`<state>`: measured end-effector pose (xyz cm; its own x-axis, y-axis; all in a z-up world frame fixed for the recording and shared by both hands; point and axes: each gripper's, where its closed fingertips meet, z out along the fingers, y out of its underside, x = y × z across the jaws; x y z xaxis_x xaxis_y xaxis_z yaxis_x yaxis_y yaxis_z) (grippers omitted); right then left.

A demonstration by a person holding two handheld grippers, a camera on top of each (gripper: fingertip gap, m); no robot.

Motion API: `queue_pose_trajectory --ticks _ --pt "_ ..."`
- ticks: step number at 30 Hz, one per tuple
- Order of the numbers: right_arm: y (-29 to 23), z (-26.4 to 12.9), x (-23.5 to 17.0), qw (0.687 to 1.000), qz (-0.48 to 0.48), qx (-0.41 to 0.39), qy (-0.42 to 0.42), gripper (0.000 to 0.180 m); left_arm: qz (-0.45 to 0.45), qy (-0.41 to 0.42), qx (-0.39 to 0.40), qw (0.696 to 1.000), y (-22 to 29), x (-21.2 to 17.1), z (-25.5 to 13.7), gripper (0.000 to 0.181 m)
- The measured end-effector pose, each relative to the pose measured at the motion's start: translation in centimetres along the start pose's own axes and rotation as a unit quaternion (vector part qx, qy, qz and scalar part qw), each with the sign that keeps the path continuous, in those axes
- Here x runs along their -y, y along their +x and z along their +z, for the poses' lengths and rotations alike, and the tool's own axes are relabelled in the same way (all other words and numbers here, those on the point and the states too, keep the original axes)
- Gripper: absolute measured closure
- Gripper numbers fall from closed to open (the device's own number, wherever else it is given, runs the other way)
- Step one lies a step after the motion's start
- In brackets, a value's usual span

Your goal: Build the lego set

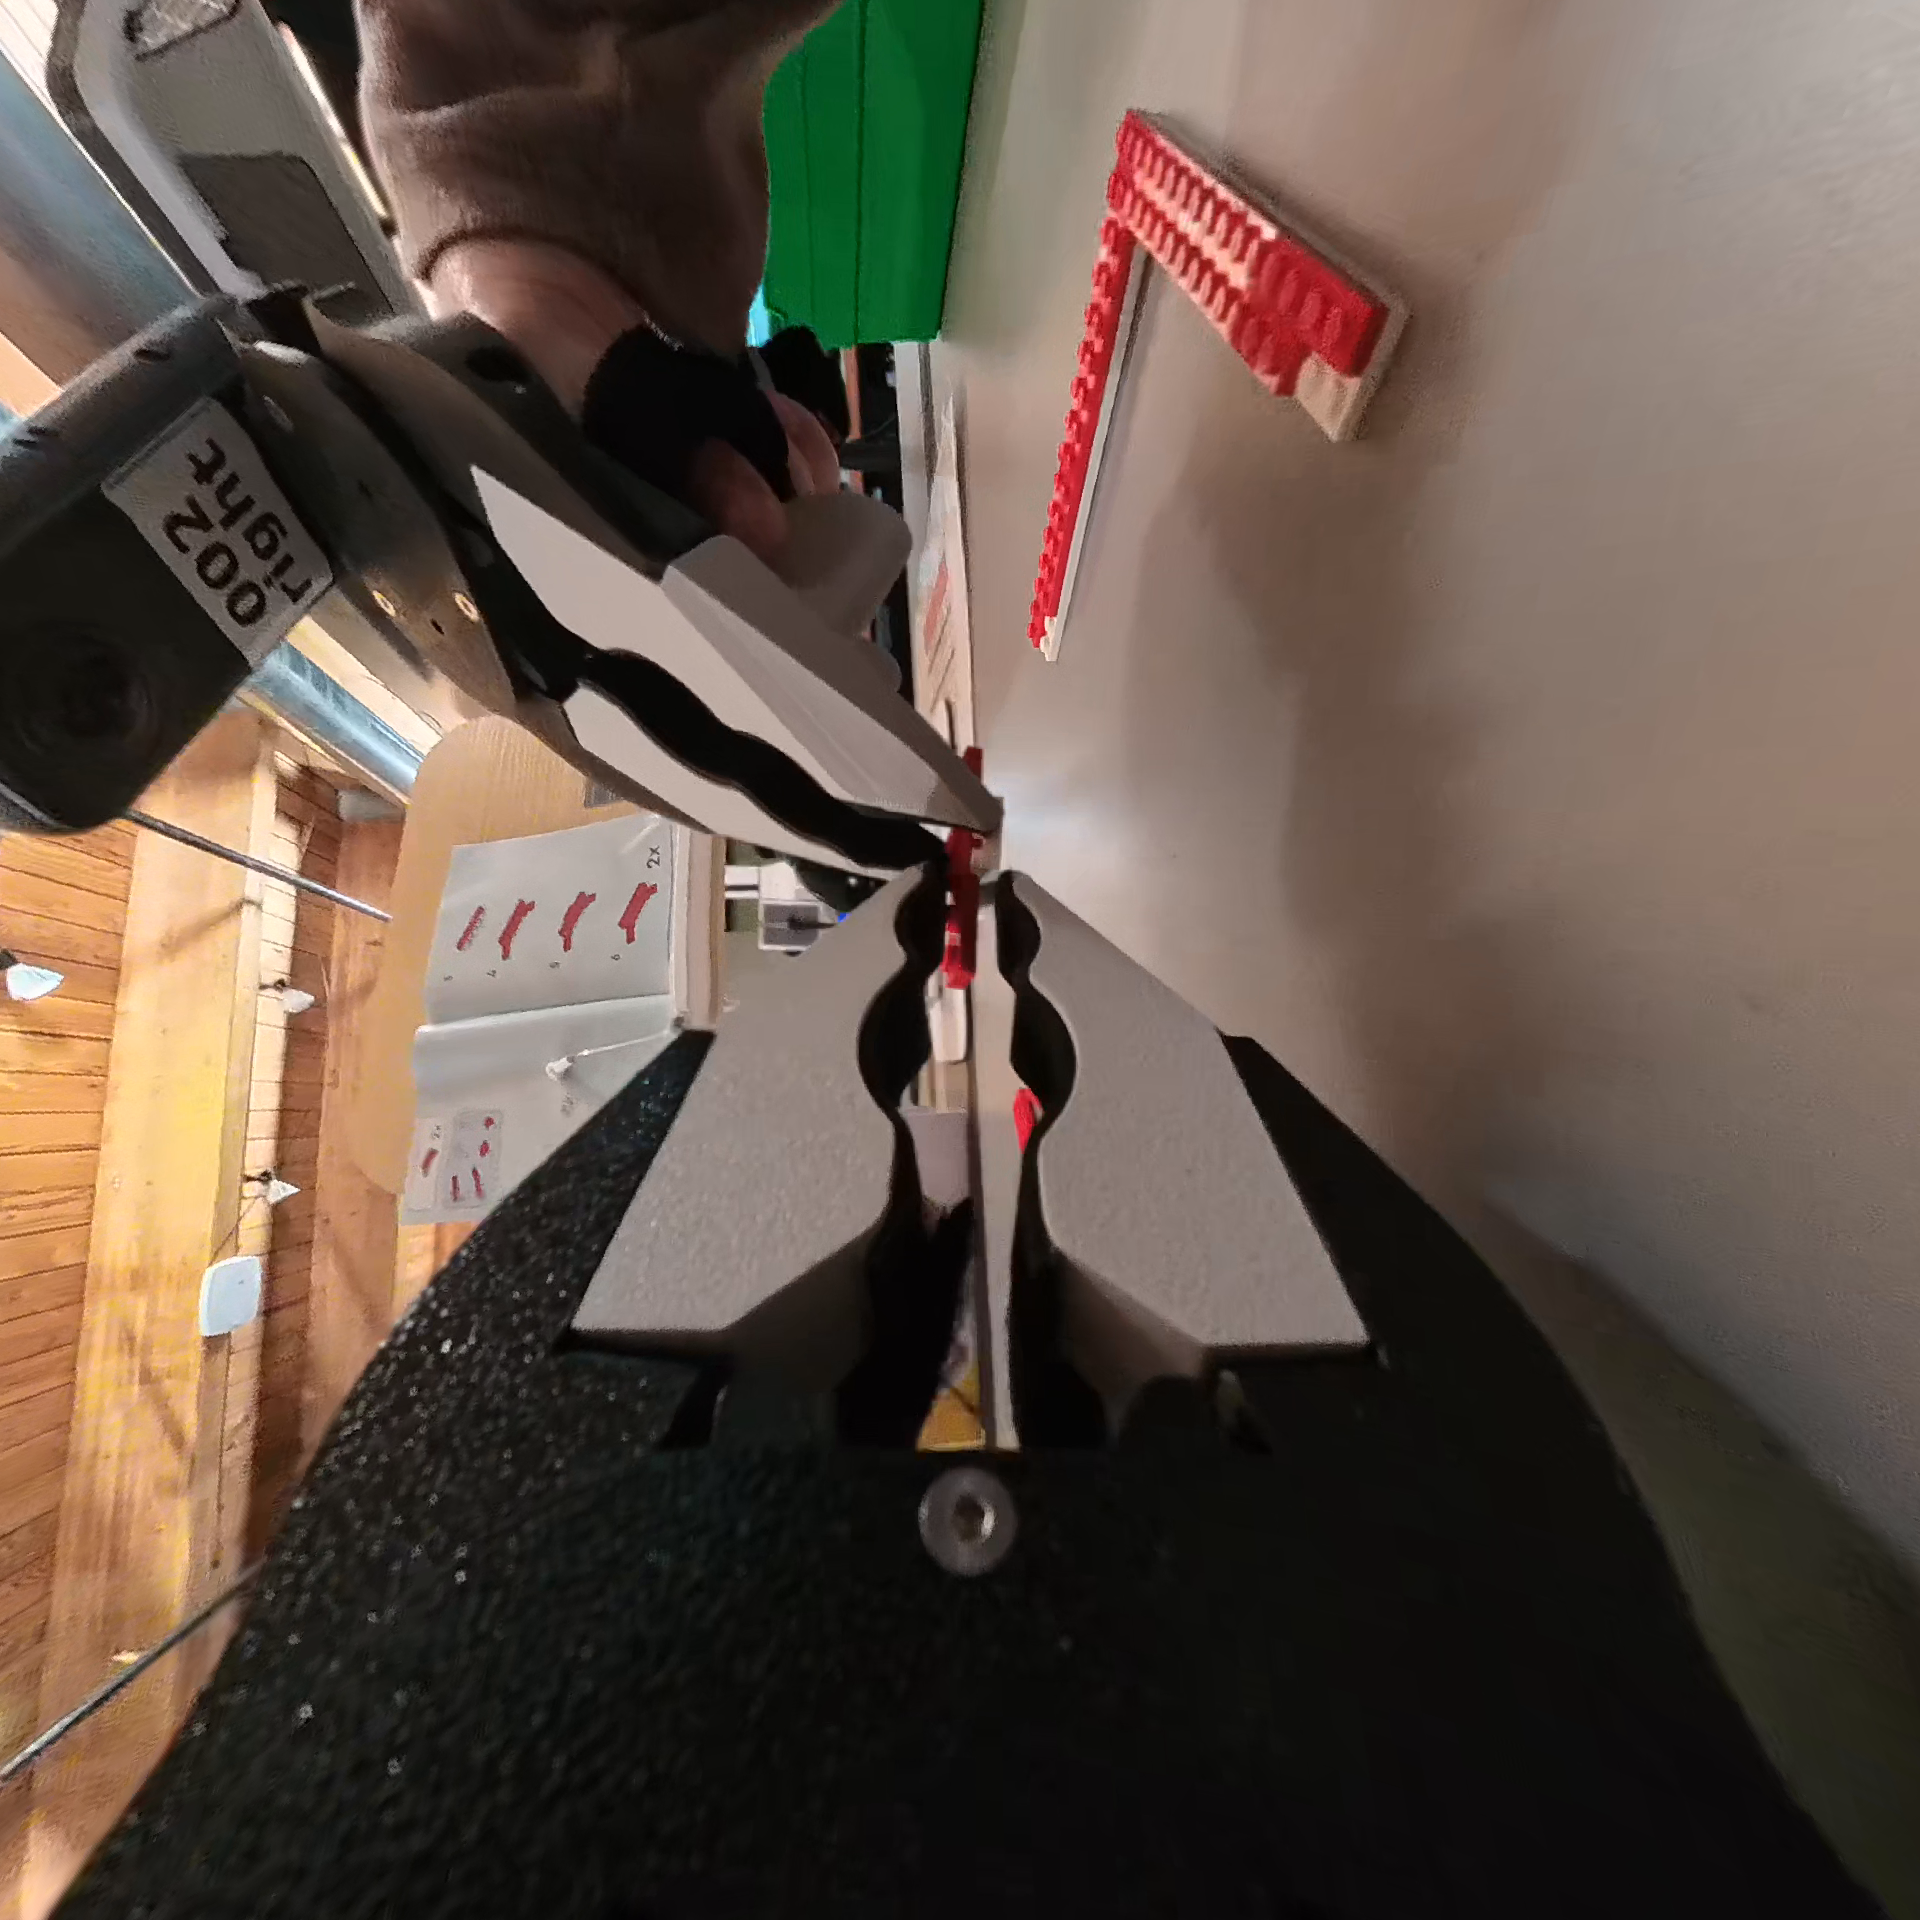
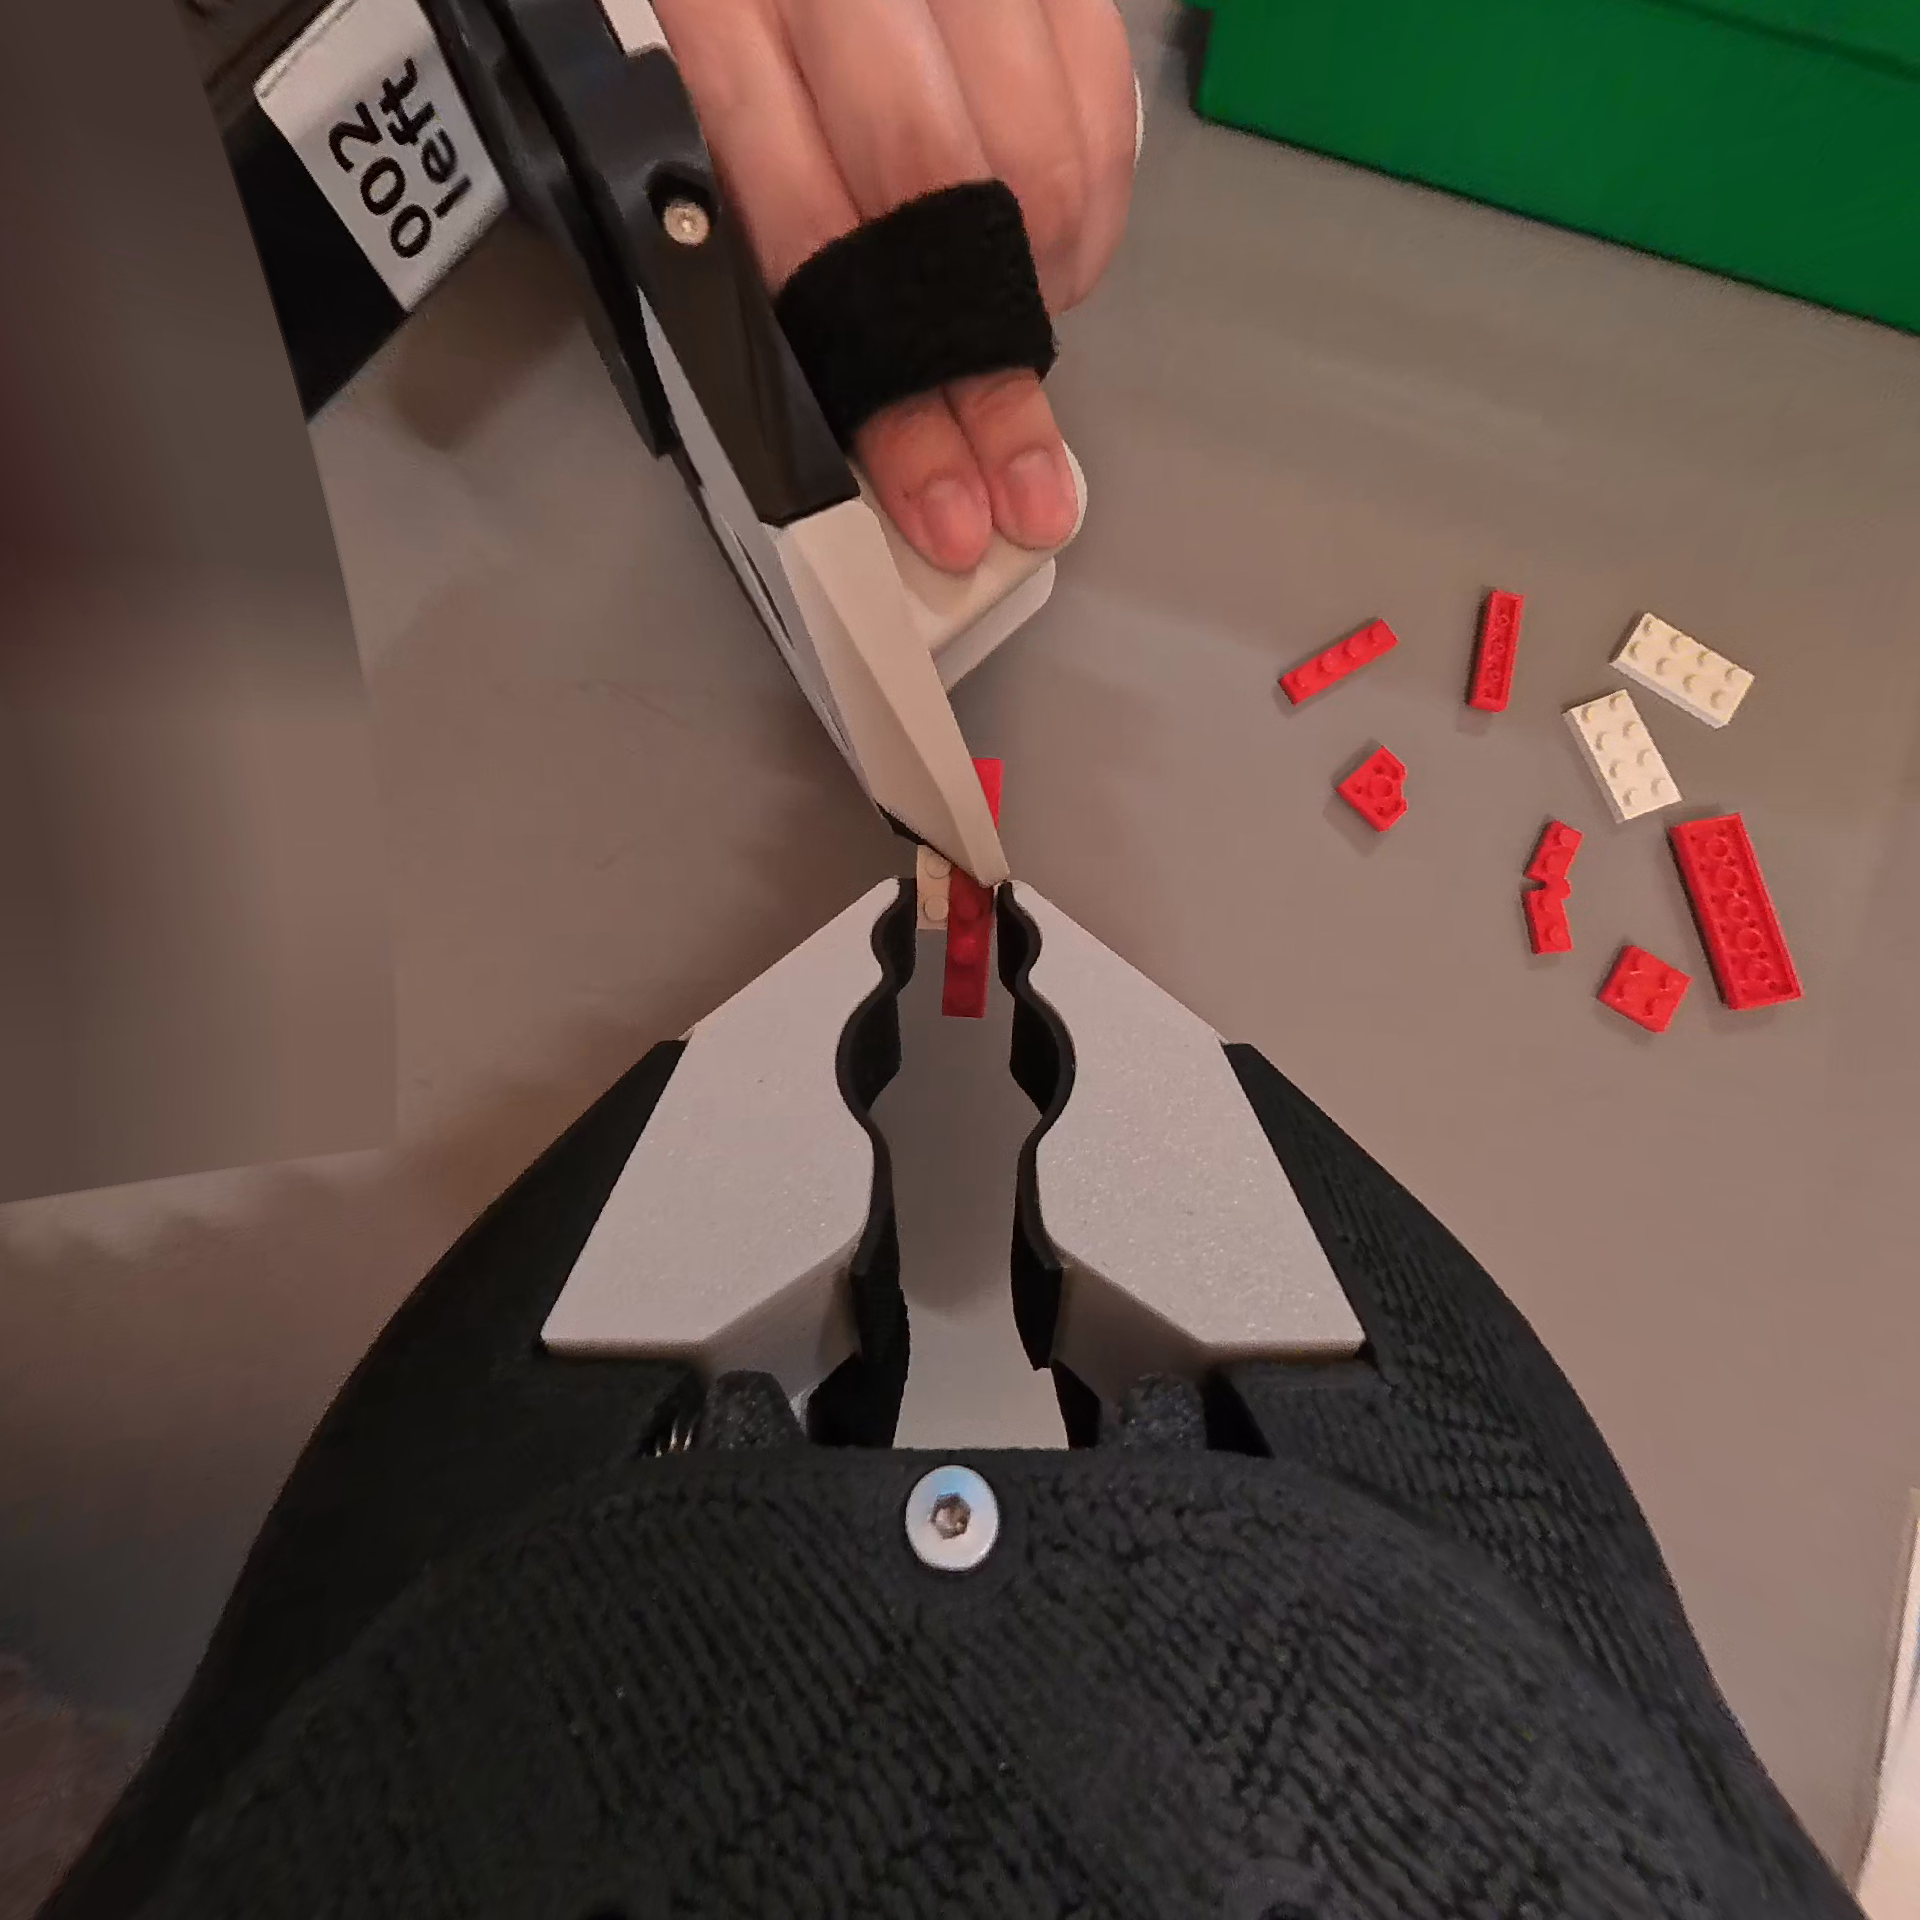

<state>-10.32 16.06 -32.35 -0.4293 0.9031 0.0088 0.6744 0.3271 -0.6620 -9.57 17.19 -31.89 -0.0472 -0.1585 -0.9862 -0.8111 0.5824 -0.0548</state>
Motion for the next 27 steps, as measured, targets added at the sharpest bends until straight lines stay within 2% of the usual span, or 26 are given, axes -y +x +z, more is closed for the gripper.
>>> queue_pose_trajectory --ticks 12,21,27 --pt "0.4 -0.3 -0.1 1.000 -0.010 -0.016 0.000 0.167 -0.072 -0.024 -0.029 0.997 -0.1 -0.4 0.2 0.174" --pt "1.1 0.7 -0.8 0.999 -0.017 -0.035 -0.030 0.167 -0.015 -0.037 -0.023 0.999 1.0 -1.1 0.5 0.173" --pt "1.4 0.1 -0.2 0.998 -0.024 -0.053 -0.014 0.167 -0.054 -0.058 -0.019 0.997 0.0 -1.5 0.4 0.174"
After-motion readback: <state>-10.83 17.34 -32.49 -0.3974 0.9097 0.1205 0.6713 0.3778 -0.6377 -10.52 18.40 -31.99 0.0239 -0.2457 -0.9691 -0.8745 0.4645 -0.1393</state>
